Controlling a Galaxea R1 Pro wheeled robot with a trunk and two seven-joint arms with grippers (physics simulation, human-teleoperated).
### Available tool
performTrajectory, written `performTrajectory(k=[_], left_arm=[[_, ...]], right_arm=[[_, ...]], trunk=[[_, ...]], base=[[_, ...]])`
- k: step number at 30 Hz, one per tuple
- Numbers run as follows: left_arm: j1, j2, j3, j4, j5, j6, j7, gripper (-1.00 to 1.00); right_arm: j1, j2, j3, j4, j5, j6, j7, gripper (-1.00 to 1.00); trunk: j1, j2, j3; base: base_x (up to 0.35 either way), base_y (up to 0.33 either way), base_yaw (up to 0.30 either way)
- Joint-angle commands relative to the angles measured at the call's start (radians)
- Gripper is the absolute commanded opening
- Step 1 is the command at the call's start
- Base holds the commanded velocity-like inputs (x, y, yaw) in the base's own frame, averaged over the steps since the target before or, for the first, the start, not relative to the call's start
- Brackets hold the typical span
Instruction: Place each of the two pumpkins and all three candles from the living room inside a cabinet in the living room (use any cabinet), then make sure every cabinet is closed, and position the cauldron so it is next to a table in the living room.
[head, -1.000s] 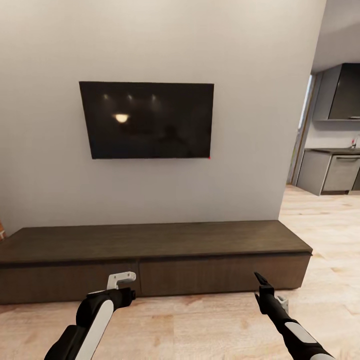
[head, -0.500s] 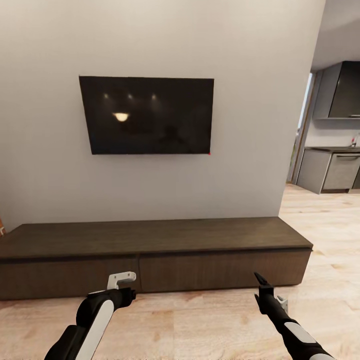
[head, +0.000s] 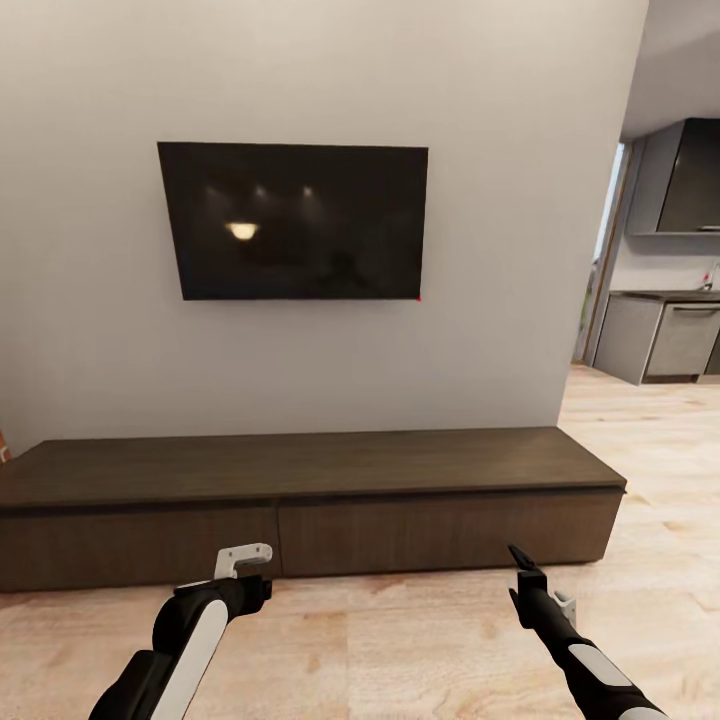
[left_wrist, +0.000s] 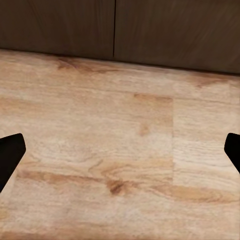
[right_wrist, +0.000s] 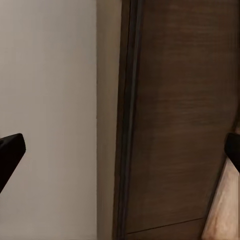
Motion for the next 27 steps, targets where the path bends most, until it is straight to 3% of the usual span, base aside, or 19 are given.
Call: performTrajectory(k=[1, 21, 27], left_arm=[[-0.001, 0.001, -0.002, -0.001, 0.009, 0.002, 0.01, 1.0], [-0.001, 0.001, -0.002, -0.001, 0.009, 0.001, 0.01, 1.0], [-0.001, 0.001, -0.002, -0.001, 0.01, 0.0, 0.01, 1.0]], right_arm=[[-0.001, 0.0, -0.004, 0.001, -0.009, 0.01, 0.002, 1.0], [-0.001, 0.0, -0.004, 0.002, -0.008, 0.01, 0.002, 1.0], [-0.001, 0.0, -0.004, 0.002, -0.008, 0.01, 0.002, 1.0]], trunk=[[0.004, -0.008, -0.004], [0.08, -0.148, -0.067], [0.08, -0.148, -0.067]], base=[[0.0, 0.0, 0.0], [0.0, 0.0, 0.0], [0.0, 0.0, 0.0]])
